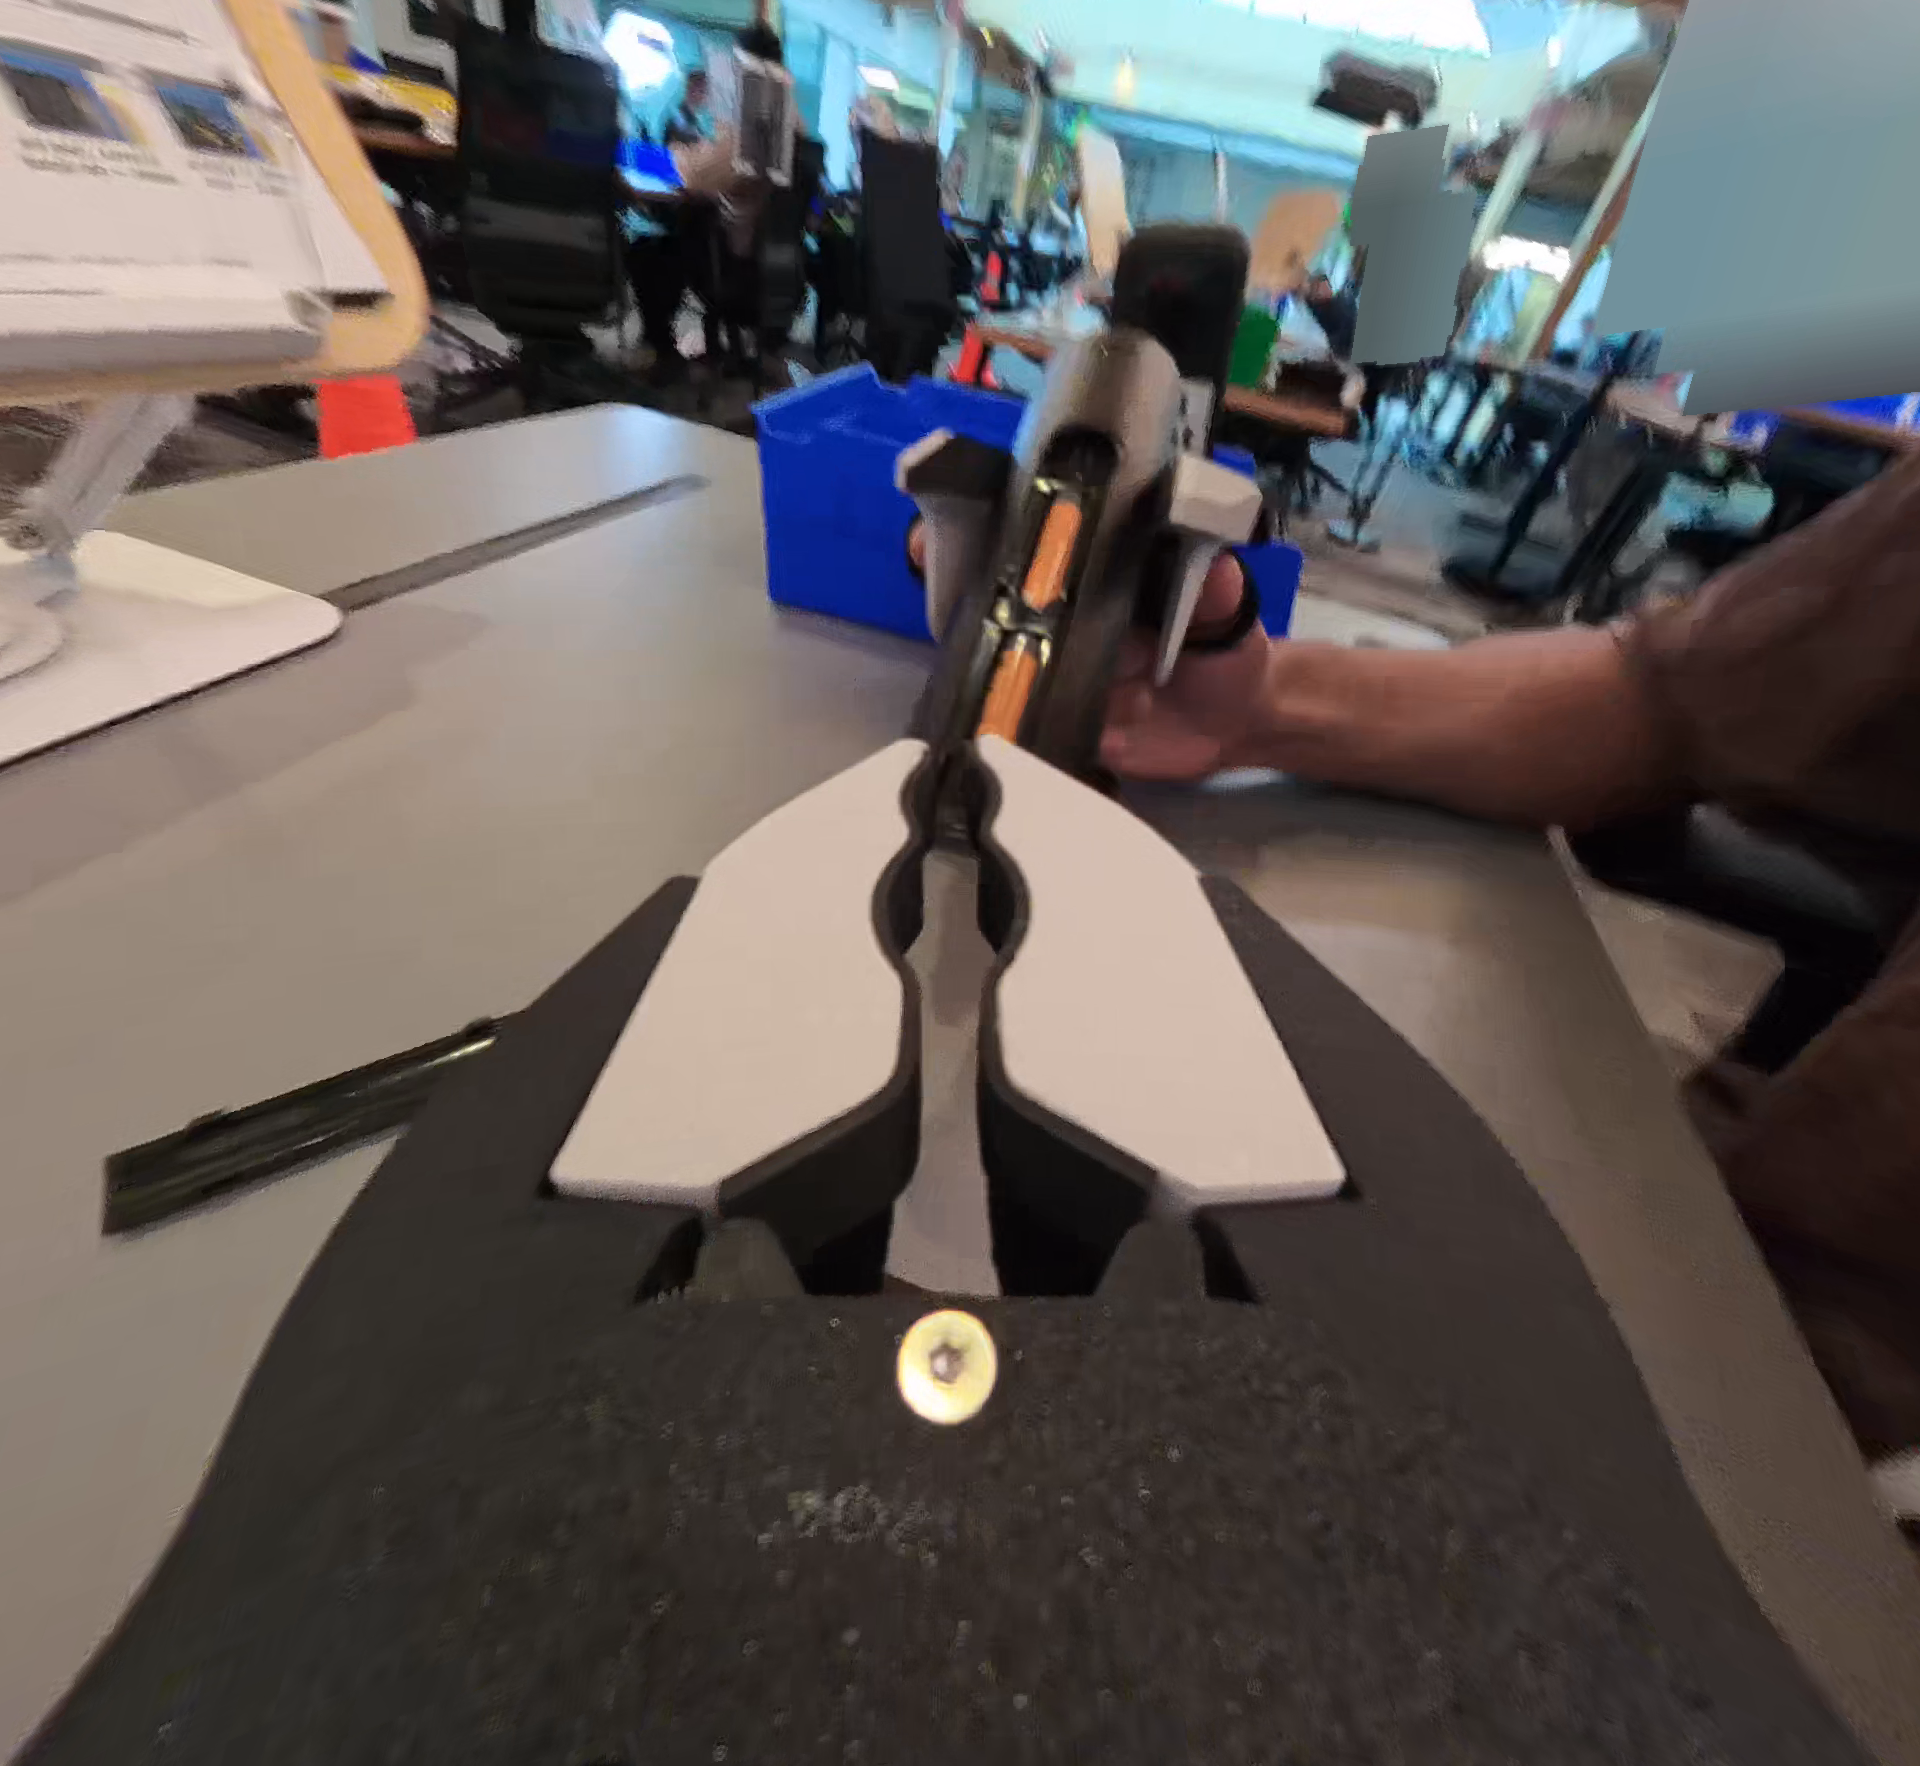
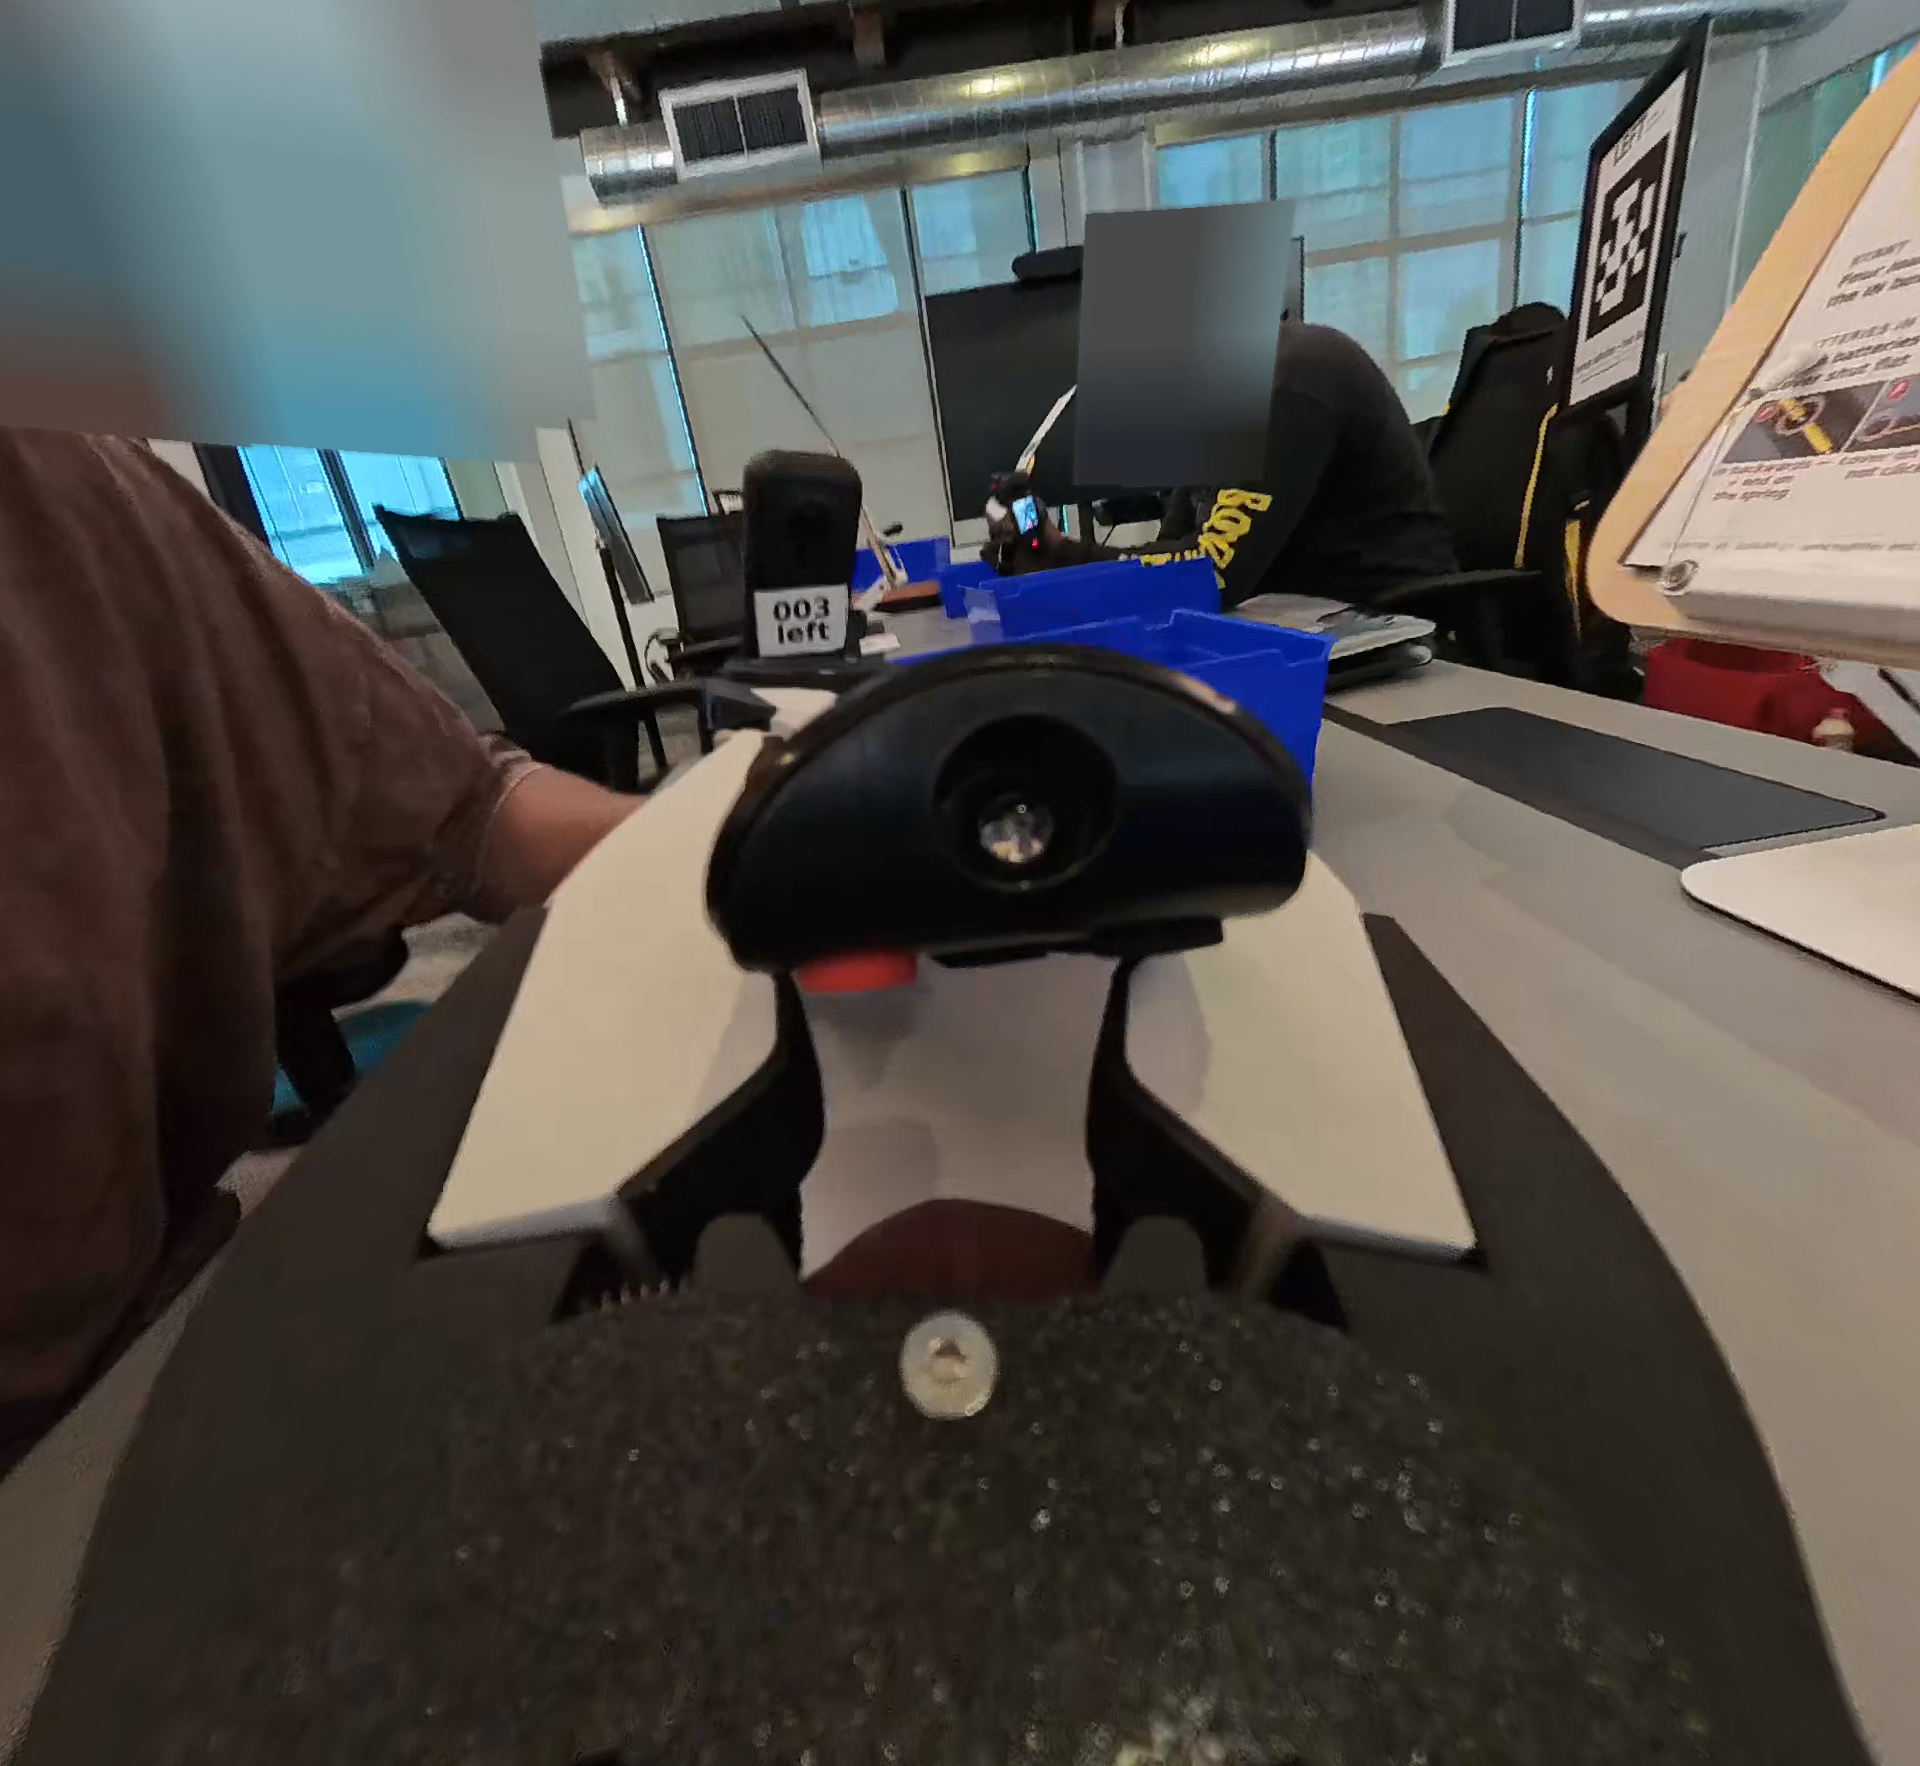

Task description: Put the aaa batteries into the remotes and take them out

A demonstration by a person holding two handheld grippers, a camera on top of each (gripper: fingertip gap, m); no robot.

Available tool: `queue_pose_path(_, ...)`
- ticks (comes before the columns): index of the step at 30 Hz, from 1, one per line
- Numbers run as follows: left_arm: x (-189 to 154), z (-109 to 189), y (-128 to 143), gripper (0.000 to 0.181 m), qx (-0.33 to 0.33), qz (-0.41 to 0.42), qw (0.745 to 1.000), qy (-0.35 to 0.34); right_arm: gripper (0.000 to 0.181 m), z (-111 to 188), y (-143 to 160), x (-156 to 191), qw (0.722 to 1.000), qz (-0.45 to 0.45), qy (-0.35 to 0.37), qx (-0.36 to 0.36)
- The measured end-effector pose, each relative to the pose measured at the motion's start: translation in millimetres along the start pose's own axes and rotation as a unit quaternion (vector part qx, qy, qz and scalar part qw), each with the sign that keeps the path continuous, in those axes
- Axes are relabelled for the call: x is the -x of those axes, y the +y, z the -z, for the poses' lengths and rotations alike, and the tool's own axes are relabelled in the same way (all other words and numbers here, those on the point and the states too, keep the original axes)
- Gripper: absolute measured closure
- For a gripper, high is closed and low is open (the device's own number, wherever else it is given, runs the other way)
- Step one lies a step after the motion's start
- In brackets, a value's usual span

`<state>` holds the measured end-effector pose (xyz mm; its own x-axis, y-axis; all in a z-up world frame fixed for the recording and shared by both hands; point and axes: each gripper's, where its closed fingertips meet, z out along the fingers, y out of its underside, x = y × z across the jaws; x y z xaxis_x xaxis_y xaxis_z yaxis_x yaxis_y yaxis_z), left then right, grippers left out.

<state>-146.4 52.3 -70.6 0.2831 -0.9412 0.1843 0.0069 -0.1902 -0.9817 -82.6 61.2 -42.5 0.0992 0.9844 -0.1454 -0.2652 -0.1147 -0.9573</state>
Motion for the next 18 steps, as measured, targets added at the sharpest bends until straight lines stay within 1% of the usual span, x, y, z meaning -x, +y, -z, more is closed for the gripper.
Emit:
queue_pose_path(1, -5, -3, 6, 0.176, 0.020, -0.009, 1.000, 0.014, 0.118, 0, 1, 2, 1.000, 0.007, -0.004, 0.007)
queue_pose_path(3, -16, -7, 15, 0.162, 0.050, -0.020, 0.998, 0.038, 0.118, -1, 3, 6, 1.000, 0.008, -0.014, 0.012)
queue_pose_path(4, -21, -9, 20, 0.158, 0.063, -0.022, 0.997, 0.049, 0.118, 0, 1, 6, 1.000, 0.009, -0.015, 0.008)
queue_pose_path(6, -24, -12, 22, 0.149, 0.070, -0.011, 0.996, 0.052, 0.118, 1, 2, 7, 1.000, 0.011, -0.021, 0.013)
queue_pose_path(7, -24, -12, 21, 0.146, 0.068, 0.010, 0.996, 0.055, 0.118, 1, 2, 7, 1.000, 0.017, -0.019, 0.014)
queue_pose_path(8, -23, -13, 22, 0.145, 0.069, 0.036, 0.995, 0.058, 0.118, 1, 2, 8, 0.999, 0.022, -0.019, 0.014)
queue_pose_path(11, -9, -14, 27, 0.127, 0.084, 0.130, 0.987, 0.044, 0.118, 0, -1, 16, 0.999, 0.041, -0.032, 0.008)
queue_pose_path(12, -5, -14, 28, 0.126, 0.080, 0.164, 0.982, 0.046, 0.118, -1, -2, 18, 0.998, 0.044, -0.035, 0.007)
queue_pose_path(14, -5, -13, 28, 0.124, 0.067, 0.244, 0.965, 0.073, 0.119, -1, -3, 19, 0.998, 0.047, -0.035, 0.004)
queue_pose_path(16, -8, -14, 28, 0.123, 0.057, 0.318, 0.940, 0.113, 0.119, 0, -6, 17, 0.999, 0.045, -0.030, -0.004)
queue_pose_path(18, -8, -15, 31, 0.123, 0.051, 0.367, 0.919, 0.132, 0.119, 1, -8, 16, 0.999, 0.044, -0.028, -0.007)
